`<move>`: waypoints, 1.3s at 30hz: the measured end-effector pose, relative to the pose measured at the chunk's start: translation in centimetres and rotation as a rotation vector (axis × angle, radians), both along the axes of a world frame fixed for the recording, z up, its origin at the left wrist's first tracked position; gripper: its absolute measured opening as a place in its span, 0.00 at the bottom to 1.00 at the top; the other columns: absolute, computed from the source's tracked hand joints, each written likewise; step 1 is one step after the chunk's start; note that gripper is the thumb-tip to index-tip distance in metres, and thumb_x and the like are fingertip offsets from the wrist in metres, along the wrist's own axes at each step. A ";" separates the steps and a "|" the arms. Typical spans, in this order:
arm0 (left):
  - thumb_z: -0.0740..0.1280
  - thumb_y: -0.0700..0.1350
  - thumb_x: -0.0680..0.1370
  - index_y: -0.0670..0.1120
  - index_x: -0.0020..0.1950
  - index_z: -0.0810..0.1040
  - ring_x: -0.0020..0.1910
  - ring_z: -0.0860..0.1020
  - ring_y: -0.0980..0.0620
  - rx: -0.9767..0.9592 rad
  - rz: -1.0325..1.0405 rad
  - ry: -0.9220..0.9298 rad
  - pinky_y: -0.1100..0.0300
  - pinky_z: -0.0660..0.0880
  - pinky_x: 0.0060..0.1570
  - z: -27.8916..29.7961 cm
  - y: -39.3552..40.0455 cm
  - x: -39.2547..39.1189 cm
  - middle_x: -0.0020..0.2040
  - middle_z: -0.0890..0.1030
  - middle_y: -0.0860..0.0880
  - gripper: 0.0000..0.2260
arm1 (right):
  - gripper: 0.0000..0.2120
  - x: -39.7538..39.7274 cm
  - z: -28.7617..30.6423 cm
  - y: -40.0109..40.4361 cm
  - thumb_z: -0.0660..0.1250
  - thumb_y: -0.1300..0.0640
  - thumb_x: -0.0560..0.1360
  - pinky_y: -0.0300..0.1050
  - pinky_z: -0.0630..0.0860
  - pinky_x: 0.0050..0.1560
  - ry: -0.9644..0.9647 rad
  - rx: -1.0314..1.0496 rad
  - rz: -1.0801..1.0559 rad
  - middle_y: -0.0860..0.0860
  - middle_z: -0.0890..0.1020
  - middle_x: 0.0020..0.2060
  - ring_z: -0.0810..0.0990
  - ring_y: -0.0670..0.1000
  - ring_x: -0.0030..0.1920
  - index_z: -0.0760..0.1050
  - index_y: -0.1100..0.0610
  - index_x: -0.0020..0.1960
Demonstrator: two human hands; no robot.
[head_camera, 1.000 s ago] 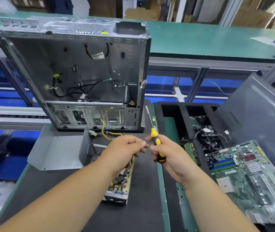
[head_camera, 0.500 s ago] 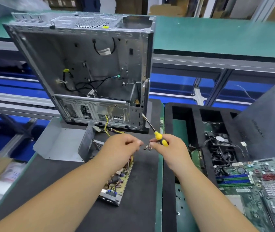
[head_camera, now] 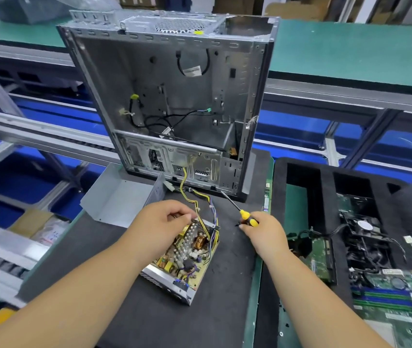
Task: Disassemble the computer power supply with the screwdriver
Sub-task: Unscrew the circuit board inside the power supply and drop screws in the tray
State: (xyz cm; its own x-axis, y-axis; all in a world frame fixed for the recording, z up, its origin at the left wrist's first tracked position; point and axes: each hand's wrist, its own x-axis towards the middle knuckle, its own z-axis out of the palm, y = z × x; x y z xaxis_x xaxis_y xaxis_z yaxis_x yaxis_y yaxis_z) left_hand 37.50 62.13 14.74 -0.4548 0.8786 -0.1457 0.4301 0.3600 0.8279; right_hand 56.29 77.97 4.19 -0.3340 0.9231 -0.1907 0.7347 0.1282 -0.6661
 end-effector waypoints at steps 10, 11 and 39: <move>0.69 0.45 0.78 0.61 0.45 0.84 0.40 0.77 0.57 0.058 0.053 0.040 0.71 0.70 0.38 -1.5 -2.9 -3.5 0.41 0.82 0.54 0.10 | 0.08 1.2 1.3 -1.0 0.65 0.58 0.73 0.45 0.66 0.33 0.322 -0.111 -0.092 0.49 0.81 0.38 0.73 0.50 0.34 0.69 0.47 0.47; 0.69 0.45 0.78 0.61 0.45 0.84 0.39 0.77 0.58 0.059 0.050 0.040 0.72 0.70 0.38 -1.8 -3.1 -4.0 0.41 0.82 0.55 0.10 | 0.09 1.3 1.7 -1.2 0.64 0.60 0.73 0.46 0.68 0.34 0.337 -0.113 -0.060 0.51 0.83 0.38 0.74 0.51 0.36 0.69 0.47 0.47; 0.72 0.42 0.76 0.60 0.48 0.83 0.42 0.79 0.55 0.162 -0.433 -0.119 0.61 0.78 0.41 -7.5 -3.2 -9.8 0.44 0.81 0.58 0.11 | 0.07 -6.8 11.8 -12.0 0.72 0.53 0.72 0.46 0.72 0.32 0.002 0.032 0.313 0.44 0.79 0.31 0.71 0.45 0.29 0.73 0.47 0.42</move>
State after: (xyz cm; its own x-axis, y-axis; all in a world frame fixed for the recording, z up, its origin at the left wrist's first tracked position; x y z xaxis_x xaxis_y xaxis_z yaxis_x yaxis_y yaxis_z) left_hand 27.75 58.90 7.26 -0.0298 0.9993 -0.0204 0.4107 0.0309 0.9113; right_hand 49.48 66.01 15.94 -0.6033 0.7809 -0.1620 0.6548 0.3690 -0.6597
